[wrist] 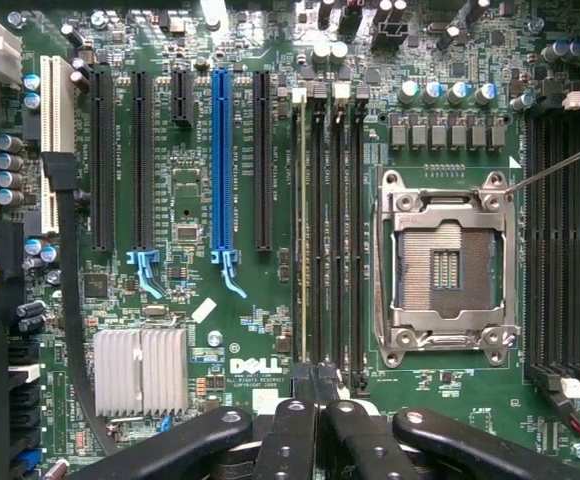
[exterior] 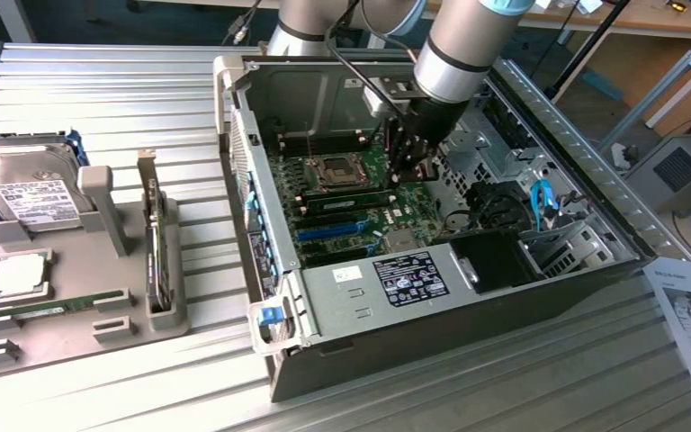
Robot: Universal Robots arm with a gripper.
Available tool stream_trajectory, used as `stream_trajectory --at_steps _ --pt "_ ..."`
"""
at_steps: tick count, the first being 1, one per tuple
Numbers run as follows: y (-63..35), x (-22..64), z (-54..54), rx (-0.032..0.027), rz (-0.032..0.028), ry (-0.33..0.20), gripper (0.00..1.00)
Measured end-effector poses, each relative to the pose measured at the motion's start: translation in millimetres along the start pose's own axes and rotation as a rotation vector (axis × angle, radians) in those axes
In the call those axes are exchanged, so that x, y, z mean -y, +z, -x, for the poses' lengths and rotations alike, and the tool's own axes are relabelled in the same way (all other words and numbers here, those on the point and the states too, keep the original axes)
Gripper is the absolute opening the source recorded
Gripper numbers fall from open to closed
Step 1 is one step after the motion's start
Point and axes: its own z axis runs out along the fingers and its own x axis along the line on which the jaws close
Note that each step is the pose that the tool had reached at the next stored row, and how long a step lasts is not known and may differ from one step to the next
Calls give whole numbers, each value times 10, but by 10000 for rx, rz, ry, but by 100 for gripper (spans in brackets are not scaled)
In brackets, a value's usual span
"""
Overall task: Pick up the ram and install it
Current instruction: 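Press down the ram until it locks into place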
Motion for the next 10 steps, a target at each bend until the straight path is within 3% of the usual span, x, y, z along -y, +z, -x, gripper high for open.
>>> stream_trajectory --at_steps 5,10 --pt "4 0 -3 0 0 1 11" --pt "72 2 -9 0 0 1 11"
